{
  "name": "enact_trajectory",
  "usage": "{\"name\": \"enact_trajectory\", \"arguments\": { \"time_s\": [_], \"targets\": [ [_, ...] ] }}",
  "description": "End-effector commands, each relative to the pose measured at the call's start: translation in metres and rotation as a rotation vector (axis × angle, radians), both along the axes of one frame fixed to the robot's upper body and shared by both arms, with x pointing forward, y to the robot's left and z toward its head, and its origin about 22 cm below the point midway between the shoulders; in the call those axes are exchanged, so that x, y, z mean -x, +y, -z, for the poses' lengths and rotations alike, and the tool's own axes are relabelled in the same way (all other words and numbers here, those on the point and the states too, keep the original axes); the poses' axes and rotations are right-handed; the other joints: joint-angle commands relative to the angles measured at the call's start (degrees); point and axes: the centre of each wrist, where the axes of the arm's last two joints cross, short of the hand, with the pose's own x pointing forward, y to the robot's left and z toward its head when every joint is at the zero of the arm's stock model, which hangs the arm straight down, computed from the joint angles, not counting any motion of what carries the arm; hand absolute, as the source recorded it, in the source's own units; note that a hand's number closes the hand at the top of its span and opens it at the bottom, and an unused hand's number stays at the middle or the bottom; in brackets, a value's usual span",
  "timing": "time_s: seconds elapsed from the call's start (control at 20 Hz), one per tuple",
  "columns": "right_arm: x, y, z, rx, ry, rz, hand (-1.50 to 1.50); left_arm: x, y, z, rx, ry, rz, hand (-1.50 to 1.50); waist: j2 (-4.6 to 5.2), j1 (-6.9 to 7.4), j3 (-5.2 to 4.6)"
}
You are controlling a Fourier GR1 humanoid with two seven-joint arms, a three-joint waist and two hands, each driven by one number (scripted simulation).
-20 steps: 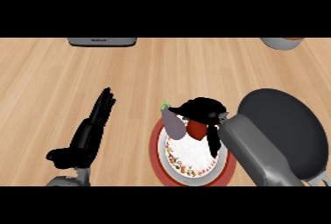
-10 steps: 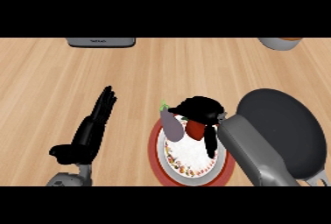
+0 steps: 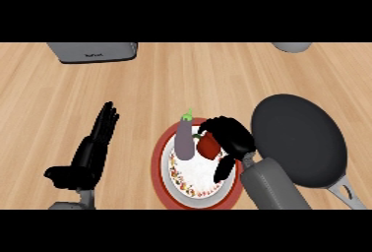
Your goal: Pick the bell pepper from the plate and place it in the pan
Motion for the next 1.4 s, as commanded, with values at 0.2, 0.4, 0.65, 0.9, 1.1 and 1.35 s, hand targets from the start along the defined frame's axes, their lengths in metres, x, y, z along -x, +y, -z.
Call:
{"name": "enact_trajectory", "arguments": {
  "time_s": [0.2, 0.4, 0.65, 0.9, 1.1, 1.35],
  "targets": [
    [0.055, 0.002, -0.059, -0.173, -0.317, 0.368, 1.5, 0.003, -0.001, -0.001, -0.004, -0.007, -0.006, 0.0, 0.54, -0.57, 0.2],
    [0.107, 0.007, -0.085, -0.28, -0.381, 0.469, 1.5, 0.011, -0.006, 0.003, 0.004, 0.002, 0.011, 0.0, 1.0, 0.63, 0.24],
    [0.157, -0.013, -0.118, -0.372, -0.403, 0.66, 1.5, 0.014, -0.008, -0.004, -0.004, -0.022, 0.053, 0.0, 1.85, 2.88, 0.31],
    [0.174, -0.024, -0.129, -0.451, -0.4, 0.77, 1.5, -0.001, 0.007, -0.007, 0.003, -0.04, 0.067, 0.0, 2.39, 4.24, 0.32],
    [0.141, -0.07, -0.102, -0.436, -0.48, 0.85, 1.5, -0.014, -0.015, -0.025, 0.004, -0.03, 0.089, 0.0, 2.56, 4.5, 0.38],
    [0.126, -0.107, -0.101, -0.358, -0.652, 0.876, 1.5, 0.008, -0.011, -0.012, 0.007, -0.02, 0.083, 0.0, 2.46, 4.77, 0.35]
  ]
}}
